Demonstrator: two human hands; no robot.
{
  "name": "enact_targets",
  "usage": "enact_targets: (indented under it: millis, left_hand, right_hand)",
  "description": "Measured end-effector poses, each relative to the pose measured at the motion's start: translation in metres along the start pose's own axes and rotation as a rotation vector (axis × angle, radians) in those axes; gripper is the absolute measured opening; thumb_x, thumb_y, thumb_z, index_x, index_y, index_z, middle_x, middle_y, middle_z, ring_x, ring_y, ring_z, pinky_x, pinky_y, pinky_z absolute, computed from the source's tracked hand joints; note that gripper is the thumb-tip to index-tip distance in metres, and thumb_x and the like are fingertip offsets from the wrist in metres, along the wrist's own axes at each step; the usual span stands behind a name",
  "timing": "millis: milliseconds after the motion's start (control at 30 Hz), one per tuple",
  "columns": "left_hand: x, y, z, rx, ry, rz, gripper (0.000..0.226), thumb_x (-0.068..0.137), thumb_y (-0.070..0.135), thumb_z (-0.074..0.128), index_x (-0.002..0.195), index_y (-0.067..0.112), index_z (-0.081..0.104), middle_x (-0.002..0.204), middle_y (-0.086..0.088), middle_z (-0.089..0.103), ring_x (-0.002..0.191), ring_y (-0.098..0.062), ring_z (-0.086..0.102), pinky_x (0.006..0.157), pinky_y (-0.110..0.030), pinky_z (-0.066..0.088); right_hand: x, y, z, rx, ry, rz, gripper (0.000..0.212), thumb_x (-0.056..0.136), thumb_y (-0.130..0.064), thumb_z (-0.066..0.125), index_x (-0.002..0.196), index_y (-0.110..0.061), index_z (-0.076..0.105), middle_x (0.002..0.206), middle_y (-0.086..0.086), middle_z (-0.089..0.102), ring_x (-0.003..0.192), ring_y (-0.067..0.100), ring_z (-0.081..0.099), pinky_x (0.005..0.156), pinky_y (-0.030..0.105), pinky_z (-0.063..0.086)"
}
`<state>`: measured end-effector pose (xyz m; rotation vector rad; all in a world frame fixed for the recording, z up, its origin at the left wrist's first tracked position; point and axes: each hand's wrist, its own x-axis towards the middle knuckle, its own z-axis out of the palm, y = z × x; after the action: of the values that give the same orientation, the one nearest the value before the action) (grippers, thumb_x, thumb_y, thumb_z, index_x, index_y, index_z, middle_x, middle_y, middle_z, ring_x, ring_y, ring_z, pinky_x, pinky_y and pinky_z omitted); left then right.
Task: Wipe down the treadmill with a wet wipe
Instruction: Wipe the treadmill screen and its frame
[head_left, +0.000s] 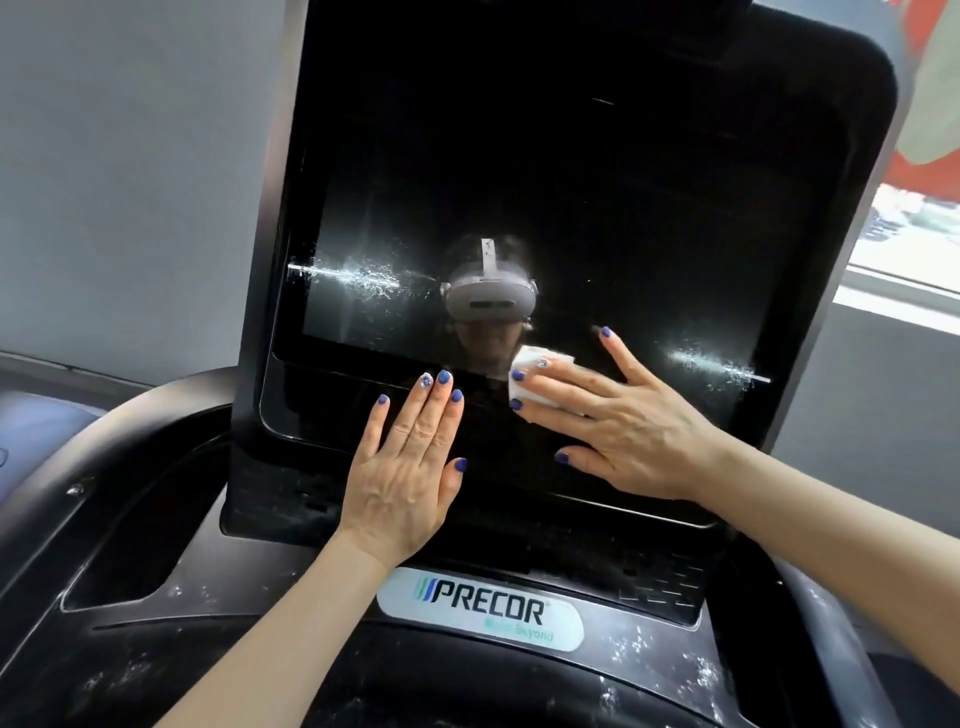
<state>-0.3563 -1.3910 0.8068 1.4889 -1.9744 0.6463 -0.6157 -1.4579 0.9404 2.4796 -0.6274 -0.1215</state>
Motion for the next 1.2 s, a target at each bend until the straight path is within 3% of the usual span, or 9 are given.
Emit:
enact_targets:
  millis: [233, 433, 533, 667, 767, 933, 1200]
  left_hand:
    - [0.0, 0.0, 0.002, -0.005, 0.01, -0.008, 0.06, 0.108, 0.036, 0.021, 0.161, 0.008, 0.013, 0.168, -0.009, 0.011, 0.156, -0.022, 0.007, 0.127, -0.046, 0.005]
    - [0.0, 0.0, 0.002, -0.012, 0.016, -0.005, 0.062, 0.107, 0.035, 0.026, 0.161, 0.008, 0.014, 0.168, -0.009, 0.01, 0.156, -0.021, 0.008, 0.127, -0.046, 0.007]
    - [0.0, -0.001, 0.003, -0.008, 0.013, -0.006, 0.06, 0.108, 0.036, 0.022, 0.161, 0.008, 0.014, 0.168, -0.009, 0.01, 0.156, -0.021, 0.008, 0.127, -0.046, 0.007]
    - [0.0, 0.001, 0.002, -0.008, 0.014, -0.007, 0.06, 0.108, 0.036, 0.022, 0.16, 0.008, 0.017, 0.167, -0.01, 0.014, 0.156, -0.021, 0.008, 0.127, -0.046, 0.007]
    - [0.001, 0.001, 0.003, -0.008, 0.012, -0.006, 0.059, 0.107, 0.036, 0.024, 0.159, 0.008, 0.019, 0.167, -0.009, 0.014, 0.156, -0.021, 0.009, 0.127, -0.046, 0.008]
    - [0.0, 0.0, 0.002, -0.007, 0.017, -0.005, 0.06, 0.108, 0.035, 0.022, 0.161, 0.008, 0.015, 0.168, -0.009, 0.011, 0.156, -0.021, 0.008, 0.127, -0.046, 0.009]
    - [0.0, 0.0, 0.001, 0.005, 0.013, 0.0, 0.063, 0.105, 0.034, 0.03, 0.16, 0.007, 0.016, 0.169, -0.009, 0.01, 0.156, -0.023, 0.01, 0.127, -0.045, 0.006]
  right_hand:
    - [-0.001, 0.032, -0.013, -0.025, 0.057, 0.054, 0.061, 0.099, -0.047, 0.036, 0.158, -0.03, 0.029, 0.168, -0.008, 0.011, 0.154, 0.012, 0.01, 0.122, 0.061, -0.005]
    - [0.029, 0.082, -0.031, 0.003, 0.122, 0.29, 0.063, 0.1, -0.048, 0.032, 0.159, -0.03, 0.022, 0.168, -0.009, 0.01, 0.154, 0.01, 0.009, 0.119, 0.064, -0.01]
    - [0.03, 0.075, -0.031, 0.057, 0.154, 0.39, 0.063, 0.102, -0.049, 0.031, 0.16, -0.027, 0.02, 0.168, -0.007, 0.008, 0.156, 0.013, 0.004, 0.119, 0.062, -0.012]
    - [0.016, 0.043, -0.015, 0.074, 0.119, 0.265, 0.064, 0.101, -0.051, 0.034, 0.16, -0.025, 0.022, 0.169, -0.004, 0.007, 0.156, 0.015, 0.004, 0.12, 0.061, -0.01]
    - [0.012, 0.056, -0.02, 0.025, 0.085, 0.172, 0.062, 0.101, -0.05, 0.032, 0.159, -0.029, 0.024, 0.167, -0.008, 0.004, 0.155, 0.011, 0.001, 0.12, 0.064, -0.007]
    - [0.057, 0.078, -0.037, 0.04, 0.166, 0.293, 0.063, 0.101, -0.049, 0.034, 0.159, -0.028, 0.023, 0.168, -0.006, 0.011, 0.154, 0.012, 0.005, 0.118, 0.069, -0.005]
    - [0.043, 0.076, -0.032, 0.017, 0.165, 0.213, 0.061, 0.103, -0.049, 0.03, 0.16, -0.028, 0.022, 0.169, -0.003, 0.012, 0.155, 0.015, 0.009, 0.119, 0.064, -0.008]
